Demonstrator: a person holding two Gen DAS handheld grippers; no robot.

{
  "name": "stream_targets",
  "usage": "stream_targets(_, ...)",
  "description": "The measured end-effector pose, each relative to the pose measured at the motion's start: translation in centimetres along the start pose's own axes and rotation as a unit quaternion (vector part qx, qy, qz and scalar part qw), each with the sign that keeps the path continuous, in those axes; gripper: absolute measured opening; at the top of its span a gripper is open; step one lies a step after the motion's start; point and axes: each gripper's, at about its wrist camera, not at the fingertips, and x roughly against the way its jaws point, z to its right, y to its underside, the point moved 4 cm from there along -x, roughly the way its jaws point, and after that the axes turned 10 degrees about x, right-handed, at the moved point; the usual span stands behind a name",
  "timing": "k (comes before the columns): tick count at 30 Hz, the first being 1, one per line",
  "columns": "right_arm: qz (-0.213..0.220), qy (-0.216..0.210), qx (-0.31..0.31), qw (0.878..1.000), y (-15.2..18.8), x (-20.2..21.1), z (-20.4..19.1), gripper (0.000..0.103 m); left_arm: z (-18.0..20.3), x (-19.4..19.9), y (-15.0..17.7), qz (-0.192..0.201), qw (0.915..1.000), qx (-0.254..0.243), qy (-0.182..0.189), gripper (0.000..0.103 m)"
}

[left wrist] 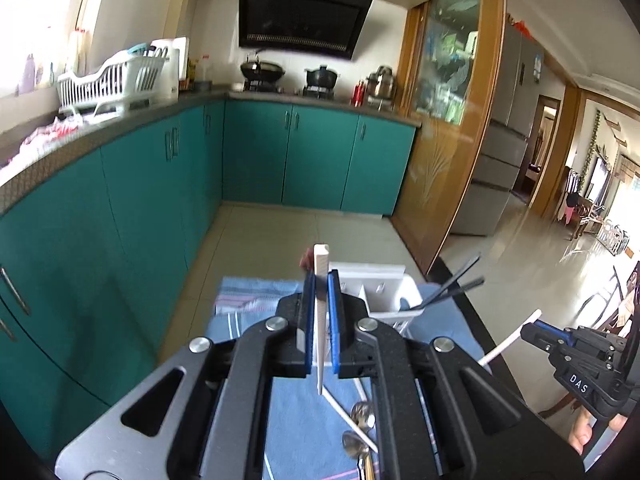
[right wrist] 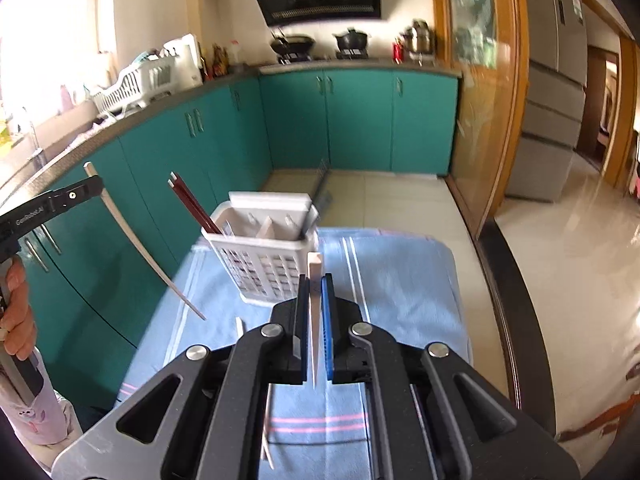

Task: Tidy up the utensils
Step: 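Carry both chopsticks over the white basket and open both grippers to drop them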

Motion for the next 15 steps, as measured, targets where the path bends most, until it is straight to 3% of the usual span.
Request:
stream_targets(5, 0.057, -0.017, 0.013, 0.998, -5.5, 1.8, -0.7, 0.007, 1.1, 1.1, -4.6, 0.028, 0.9994, 0.012, 0.014, 0.006)
stream_targets(9, 0.075, -0.004, 0.012, 0.997, -10.2, 1.8, -0.4, 0.007, 1.3, 0.5, -8.1, 0.046, 0.9980, 0.044, 0.008, 0.006)
stream_targets(12, 0.090, -0.013, -0.004, 0.996, -13.4, 1.9, 0.1, 0.007, 1.2, -0.5, -9.4, 0.054, 0.9964, 0.065, 0.005, 0.006)
stream_targets(15, 0.127, 0.000, -0.025, 0.992, -15.9, 2.2, 1.0, 0.007, 1.0, -2.3, -9.5, 0.067, 0.9945, 0.078, -0.020, 0.006)
